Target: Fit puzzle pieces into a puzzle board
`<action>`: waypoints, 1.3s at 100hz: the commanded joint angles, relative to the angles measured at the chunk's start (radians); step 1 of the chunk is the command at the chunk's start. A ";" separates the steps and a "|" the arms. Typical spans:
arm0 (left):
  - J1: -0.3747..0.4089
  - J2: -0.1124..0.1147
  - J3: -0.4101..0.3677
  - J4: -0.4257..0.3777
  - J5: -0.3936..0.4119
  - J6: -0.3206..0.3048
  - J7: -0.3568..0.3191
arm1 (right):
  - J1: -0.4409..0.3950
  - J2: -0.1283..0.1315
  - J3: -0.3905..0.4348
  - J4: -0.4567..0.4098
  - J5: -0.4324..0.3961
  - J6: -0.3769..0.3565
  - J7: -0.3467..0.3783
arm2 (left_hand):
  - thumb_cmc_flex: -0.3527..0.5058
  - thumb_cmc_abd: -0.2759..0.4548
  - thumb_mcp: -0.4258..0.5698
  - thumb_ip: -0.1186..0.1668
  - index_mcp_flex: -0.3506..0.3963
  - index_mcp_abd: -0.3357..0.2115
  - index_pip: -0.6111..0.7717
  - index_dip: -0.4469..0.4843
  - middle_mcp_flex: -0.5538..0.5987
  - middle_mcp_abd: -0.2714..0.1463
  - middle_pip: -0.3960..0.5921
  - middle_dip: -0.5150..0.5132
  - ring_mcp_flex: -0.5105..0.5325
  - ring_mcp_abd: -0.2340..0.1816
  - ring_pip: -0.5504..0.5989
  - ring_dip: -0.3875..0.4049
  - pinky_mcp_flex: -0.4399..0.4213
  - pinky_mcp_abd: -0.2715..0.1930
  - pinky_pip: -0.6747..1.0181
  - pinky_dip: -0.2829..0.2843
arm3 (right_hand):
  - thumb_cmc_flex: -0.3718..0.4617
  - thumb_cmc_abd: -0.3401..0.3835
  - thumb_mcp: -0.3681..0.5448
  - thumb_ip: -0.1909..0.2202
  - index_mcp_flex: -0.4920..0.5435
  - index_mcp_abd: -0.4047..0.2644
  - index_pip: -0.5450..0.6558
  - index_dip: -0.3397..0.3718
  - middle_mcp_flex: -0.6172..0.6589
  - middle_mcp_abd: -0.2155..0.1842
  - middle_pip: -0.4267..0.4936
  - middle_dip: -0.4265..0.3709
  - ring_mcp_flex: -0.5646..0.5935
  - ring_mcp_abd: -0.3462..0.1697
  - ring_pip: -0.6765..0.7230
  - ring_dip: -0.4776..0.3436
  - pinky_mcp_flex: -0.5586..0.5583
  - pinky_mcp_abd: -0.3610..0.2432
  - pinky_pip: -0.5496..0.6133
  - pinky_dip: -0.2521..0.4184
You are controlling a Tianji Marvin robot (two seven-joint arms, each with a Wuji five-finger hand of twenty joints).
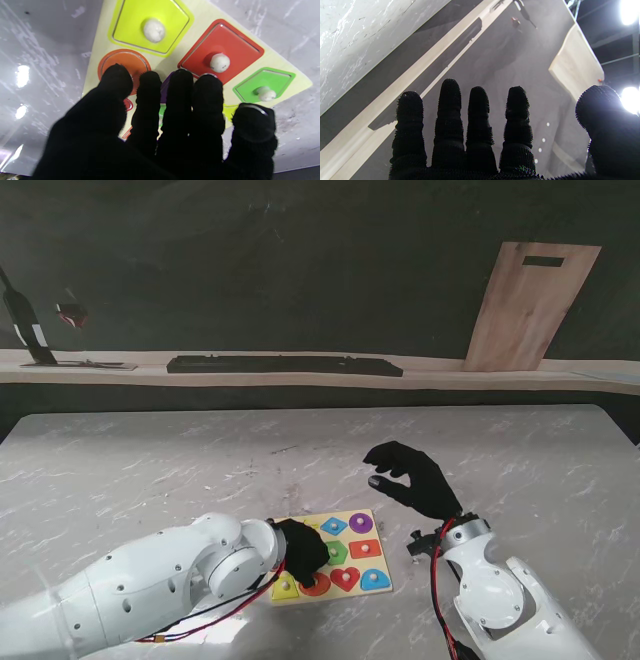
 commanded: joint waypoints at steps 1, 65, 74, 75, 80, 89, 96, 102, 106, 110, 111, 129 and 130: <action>-0.007 0.002 0.000 -0.001 0.008 -0.011 -0.004 | -0.006 -0.006 -0.002 -0.003 -0.004 -0.003 -0.002 | -0.012 -0.009 -0.034 -0.014 0.009 -0.007 0.040 0.027 0.026 -0.001 0.036 0.023 0.038 -0.021 0.041 -0.004 0.023 -0.163 0.069 -0.017 | -0.018 0.012 0.002 0.029 0.005 -0.020 -0.001 0.001 0.028 -0.006 0.003 0.011 0.017 0.001 0.017 0.009 0.004 -0.009 0.019 0.009; 0.129 -0.002 -0.157 -0.023 0.169 -0.041 0.100 | -0.005 -0.006 -0.001 -0.002 -0.002 -0.001 -0.002 | -0.085 0.281 -0.593 0.070 -0.061 0.072 -0.080 0.340 -0.040 -0.014 0.050 0.113 -0.005 -0.029 0.027 0.009 -0.004 -0.180 0.058 -0.035 | -0.019 0.012 0.002 0.029 0.009 -0.019 -0.002 0.001 0.036 -0.006 0.005 0.011 0.019 0.000 0.017 0.009 0.004 -0.008 0.019 0.009; 0.185 -0.007 -0.227 -0.029 0.204 -0.048 0.153 | -0.005 -0.006 -0.001 -0.002 -0.002 -0.001 -0.001 | -0.097 0.333 -0.605 0.069 -0.082 0.096 -0.196 0.238 -0.082 0.022 -0.002 0.084 -0.049 0.010 -0.015 0.009 -0.056 -0.150 0.002 -0.020 | -0.018 0.012 0.003 0.029 0.012 -0.017 0.001 0.002 0.036 -0.007 0.005 0.011 0.019 0.001 0.017 0.009 0.004 -0.008 0.019 0.009; 0.190 -0.007 -0.234 -0.031 0.209 -0.048 0.157 | -0.005 -0.005 -0.001 -0.002 -0.002 -0.001 -0.001 | -0.097 0.334 -0.605 0.069 -0.085 0.097 -0.204 0.229 -0.087 0.024 -0.006 0.082 -0.053 0.012 -0.018 0.009 -0.060 -0.149 -0.002 -0.018 | -0.019 0.012 0.002 0.029 0.010 -0.017 0.000 0.002 0.036 -0.007 0.005 0.011 0.019 0.001 0.017 0.009 0.004 -0.008 0.019 0.009; 0.215 -0.008 -0.269 -0.039 0.233 -0.049 0.175 | -0.004 -0.005 -0.002 -0.001 -0.001 -0.003 0.002 | -0.101 0.340 -0.605 0.070 -0.100 0.101 -0.265 0.166 -0.115 0.036 -0.037 0.062 -0.072 0.018 -0.038 0.010 -0.080 -0.147 -0.024 -0.008 | -0.018 0.012 0.002 0.029 0.011 -0.017 0.000 0.001 0.036 -0.007 0.005 0.011 0.019 0.001 0.017 0.009 0.005 -0.008 0.020 0.009; 0.255 -0.009 -0.328 -0.054 0.274 -0.047 0.205 | -0.002 -0.004 -0.004 0.001 -0.003 -0.005 0.004 | -0.105 0.350 -0.604 0.072 -0.120 0.105 -0.380 0.067 -0.124 0.038 -0.037 0.057 -0.075 0.016 -0.038 0.016 -0.085 -0.145 -0.033 0.002 | -0.019 0.013 0.001 0.029 0.012 -0.018 0.000 0.002 0.036 -0.007 0.004 0.011 0.018 0.000 0.016 0.009 0.003 -0.008 0.019 0.009; 0.287 -0.014 -0.371 -0.063 0.295 -0.033 0.243 | 0.000 -0.004 -0.007 0.002 -0.004 -0.005 0.005 | -0.111 0.349 -0.605 0.073 -0.135 0.108 -0.425 0.026 -0.143 0.043 -0.053 0.053 -0.096 0.020 -0.052 0.016 -0.109 -0.145 -0.052 0.002 | -0.019 0.013 0.002 0.029 0.012 -0.018 0.000 0.002 0.035 -0.007 0.004 0.011 0.018 0.000 0.016 0.009 0.003 -0.008 0.019 0.009; 0.313 -0.020 -0.405 -0.068 0.299 -0.020 0.284 | 0.001 -0.004 -0.009 0.004 -0.005 -0.006 0.006 | -0.115 0.347 -0.604 0.075 -0.172 0.112 -0.478 -0.011 -0.206 0.058 -0.120 0.028 -0.160 0.040 -0.110 0.017 -0.185 -0.132 -0.120 -0.001 | -0.019 0.012 0.001 0.029 0.011 -0.019 0.000 0.002 0.034 -0.007 0.003 0.011 0.017 0.001 0.015 0.009 0.003 -0.008 0.019 0.008; 0.330 -0.024 -0.427 -0.071 0.298 -0.009 0.314 | 0.002 -0.003 -0.010 0.005 -0.006 -0.006 0.006 | -0.116 0.345 -0.603 0.076 -0.194 0.113 -0.507 -0.025 -0.248 0.067 -0.170 0.000 -0.209 0.053 -0.159 0.019 -0.242 -0.125 -0.172 0.004 | -0.019 0.013 0.001 0.029 0.009 -0.021 -0.001 0.001 0.034 -0.007 0.003 0.010 0.017 0.003 0.015 0.009 0.002 -0.008 0.018 0.008; 0.344 -0.029 -0.449 -0.072 0.296 -0.005 0.345 | 0.004 -0.003 -0.011 0.007 -0.006 -0.007 0.007 | -0.111 0.338 -0.601 0.077 -0.215 0.114 -0.541 -0.038 -0.291 0.078 -0.233 -0.045 -0.260 0.070 -0.224 0.009 -0.300 -0.114 -0.223 0.006 | -0.020 0.013 0.001 0.029 0.009 -0.019 -0.001 0.001 0.034 -0.006 0.003 0.010 0.016 0.002 0.014 0.008 0.002 -0.008 0.018 0.008; 0.348 -0.030 -0.454 -0.072 0.296 -0.004 0.352 | 0.004 -0.003 -0.012 0.007 -0.007 -0.007 0.007 | -0.111 0.337 -0.602 0.077 -0.219 0.113 -0.549 -0.040 -0.300 0.080 -0.247 -0.057 -0.270 0.072 -0.237 0.006 -0.310 -0.113 -0.232 0.007 | -0.019 0.013 0.001 0.029 0.010 -0.019 0.000 0.001 0.034 -0.005 0.003 0.010 0.016 0.002 0.014 0.008 0.002 -0.008 0.018 0.008; 0.407 -0.049 -0.538 -0.066 0.291 -0.003 0.508 | 0.008 -0.003 -0.017 0.012 -0.013 -0.007 0.004 | -0.143 0.339 -0.603 0.079 -0.277 0.112 -0.658 -0.068 -0.468 0.089 -0.426 -0.213 -0.447 0.073 -0.472 -0.085 -0.463 -0.114 -0.371 -0.024 | -0.022 0.012 0.000 0.029 0.005 -0.020 -0.002 0.001 0.030 -0.006 0.002 0.010 0.014 0.002 0.013 0.008 0.000 -0.007 0.017 0.008; 0.410 -0.051 -0.543 -0.066 0.285 -0.004 0.514 | 0.009 -0.004 -0.017 0.013 -0.013 -0.008 0.003 | -0.144 0.339 -0.603 0.079 -0.280 0.112 -0.663 -0.070 -0.474 0.089 -0.432 -0.217 -0.455 0.073 -0.481 -0.089 -0.471 -0.113 -0.381 -0.028 | -0.021 0.013 0.001 0.029 0.001 -0.020 -0.004 0.000 0.030 -0.006 0.002 0.010 0.014 0.002 0.013 0.008 0.000 -0.007 0.017 0.008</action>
